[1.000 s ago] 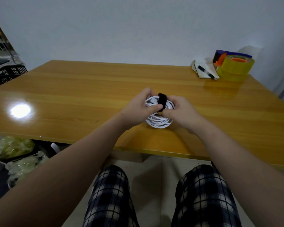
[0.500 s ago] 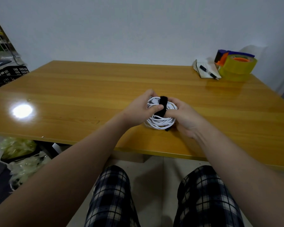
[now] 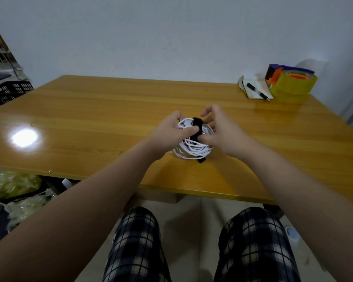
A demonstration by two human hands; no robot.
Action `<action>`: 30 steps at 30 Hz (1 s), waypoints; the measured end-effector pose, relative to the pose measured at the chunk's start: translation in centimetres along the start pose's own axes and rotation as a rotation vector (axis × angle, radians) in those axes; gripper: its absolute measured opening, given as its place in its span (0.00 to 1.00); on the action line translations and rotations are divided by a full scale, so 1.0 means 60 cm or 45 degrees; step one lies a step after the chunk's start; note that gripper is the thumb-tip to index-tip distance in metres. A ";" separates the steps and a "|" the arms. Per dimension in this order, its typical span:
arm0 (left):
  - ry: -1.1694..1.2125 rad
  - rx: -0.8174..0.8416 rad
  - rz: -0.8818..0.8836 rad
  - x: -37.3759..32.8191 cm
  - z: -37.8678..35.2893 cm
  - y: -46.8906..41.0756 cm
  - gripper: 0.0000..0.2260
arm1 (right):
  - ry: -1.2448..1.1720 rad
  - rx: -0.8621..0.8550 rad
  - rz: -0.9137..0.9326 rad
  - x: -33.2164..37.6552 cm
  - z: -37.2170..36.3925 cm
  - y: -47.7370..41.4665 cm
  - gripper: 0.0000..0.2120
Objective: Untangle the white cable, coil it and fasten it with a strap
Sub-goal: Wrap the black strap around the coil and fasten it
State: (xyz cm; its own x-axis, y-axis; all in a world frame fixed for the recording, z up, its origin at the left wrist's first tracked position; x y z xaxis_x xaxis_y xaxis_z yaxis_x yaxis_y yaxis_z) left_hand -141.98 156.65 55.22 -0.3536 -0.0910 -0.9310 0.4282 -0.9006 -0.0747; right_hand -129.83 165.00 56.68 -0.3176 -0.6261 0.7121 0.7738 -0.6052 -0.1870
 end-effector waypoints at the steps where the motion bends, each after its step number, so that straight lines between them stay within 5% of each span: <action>1: 0.026 -0.007 0.014 0.003 0.002 0.000 0.11 | 0.142 -0.026 0.110 0.009 0.001 0.000 0.18; 6: 0.204 -0.035 0.044 0.006 0.015 -0.006 0.11 | 0.523 -0.123 0.611 0.023 -0.004 -0.003 0.07; 13: 0.315 0.032 0.080 0.013 0.024 -0.006 0.09 | 0.594 -0.138 0.888 0.022 -0.007 -0.005 0.05; 20: -0.303 -0.109 -0.124 0.003 0.041 -0.017 0.08 | -0.151 -0.369 0.555 0.035 -0.010 0.017 0.05; 24: -0.418 0.058 -0.247 0.014 0.027 -0.008 0.20 | -0.441 -0.350 0.466 0.079 -0.019 0.019 0.07; 27: -0.582 0.085 -0.235 0.015 0.023 -0.006 0.08 | -0.690 -0.416 0.206 0.072 0.001 -0.001 0.09; 30: -0.472 0.138 -0.235 0.008 0.017 0.005 0.06 | -0.755 -0.467 0.070 0.050 0.028 -0.020 0.03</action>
State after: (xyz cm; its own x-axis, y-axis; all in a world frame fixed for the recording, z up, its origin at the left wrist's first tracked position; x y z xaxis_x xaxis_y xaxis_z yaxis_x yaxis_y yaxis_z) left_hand -142.87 155.87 55.14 -0.6994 -0.0530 -0.7127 0.2469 -0.9538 -0.1713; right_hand -130.82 164.69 60.17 0.1498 -0.3497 0.9248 0.5120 -0.7727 -0.3751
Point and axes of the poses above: each hand's wrist, its own y-axis away from the middle knuckle, its own z-axis out of the back of the hand, x = y × z, the point moved 3 cm from there along -y, towards the middle knuckle, and after that the axes turned 1 degree about -y, right-handed, at the moved point
